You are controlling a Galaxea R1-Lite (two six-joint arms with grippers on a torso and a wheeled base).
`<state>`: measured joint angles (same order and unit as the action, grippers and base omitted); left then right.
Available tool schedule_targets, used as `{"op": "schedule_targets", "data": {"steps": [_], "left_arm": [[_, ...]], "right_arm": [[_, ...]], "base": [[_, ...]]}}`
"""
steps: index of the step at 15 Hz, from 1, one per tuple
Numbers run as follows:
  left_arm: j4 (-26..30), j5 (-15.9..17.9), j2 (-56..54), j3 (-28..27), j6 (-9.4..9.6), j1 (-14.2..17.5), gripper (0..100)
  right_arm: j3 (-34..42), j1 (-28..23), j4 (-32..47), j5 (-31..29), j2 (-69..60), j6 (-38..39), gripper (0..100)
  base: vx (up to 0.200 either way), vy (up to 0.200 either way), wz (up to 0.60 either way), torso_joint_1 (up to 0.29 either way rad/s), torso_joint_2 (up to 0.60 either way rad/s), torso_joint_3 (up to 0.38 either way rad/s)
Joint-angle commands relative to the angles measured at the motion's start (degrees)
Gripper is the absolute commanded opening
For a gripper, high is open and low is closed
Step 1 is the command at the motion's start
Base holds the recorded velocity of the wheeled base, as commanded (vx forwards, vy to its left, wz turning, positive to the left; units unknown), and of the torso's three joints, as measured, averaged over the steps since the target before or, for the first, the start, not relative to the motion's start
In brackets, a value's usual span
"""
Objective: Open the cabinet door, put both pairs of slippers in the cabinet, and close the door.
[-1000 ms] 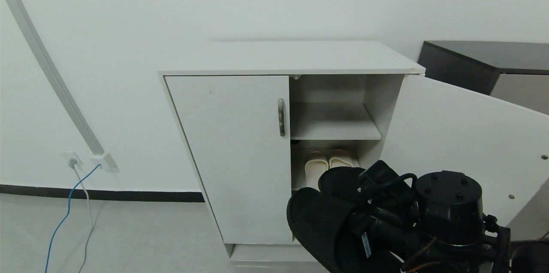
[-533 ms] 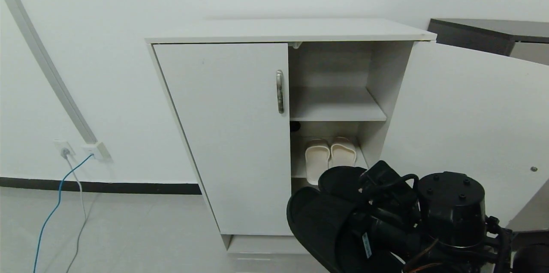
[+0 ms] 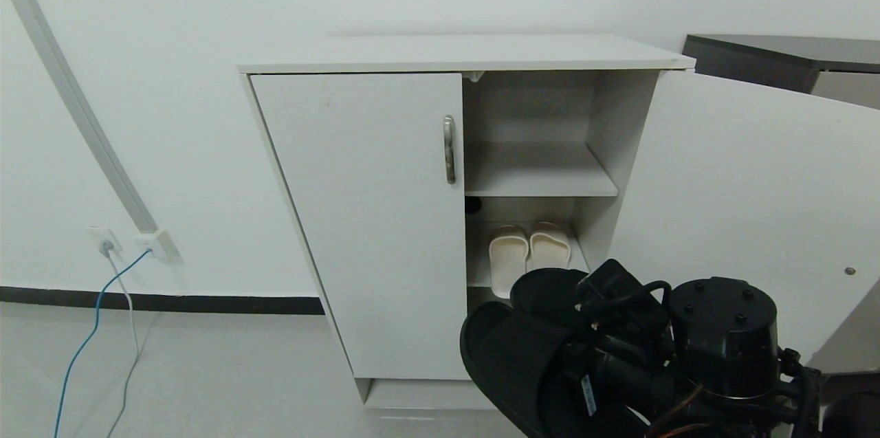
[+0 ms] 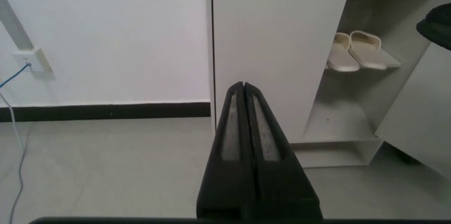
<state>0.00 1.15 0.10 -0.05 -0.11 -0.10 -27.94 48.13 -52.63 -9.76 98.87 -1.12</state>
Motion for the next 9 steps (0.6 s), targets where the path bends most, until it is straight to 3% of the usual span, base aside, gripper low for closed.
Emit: {"op": "schedule_targets", "data": {"steps": [1, 7, 9], "left_arm": [[0.0, 0.0, 0.0, 0.0, 0.02, 0.0, 0], [0.0, 0.0, 0.0, 0.0, 0.02, 0.0, 0], [-0.1, 0.0, 0.0, 0.0, 0.02, 0.0, 0]], "right_arm": [[0.0, 0.0, 0.0, 0.0, 0.2, 0.0, 0], [0.2, 0.0, -0.1, 0.8, 0.1, 0.0, 0], [0.3, 0.1, -0.1, 0.8, 0.2, 0.0, 0]], "base": [[0.0, 0.0, 0.0, 0.0, 0.0, 0.0], [0.0, 0.0, 0.0, 0.0, 0.0, 0.0], [0.0, 0.0, 0.0, -0.002, 0.19, 0.144]]}}
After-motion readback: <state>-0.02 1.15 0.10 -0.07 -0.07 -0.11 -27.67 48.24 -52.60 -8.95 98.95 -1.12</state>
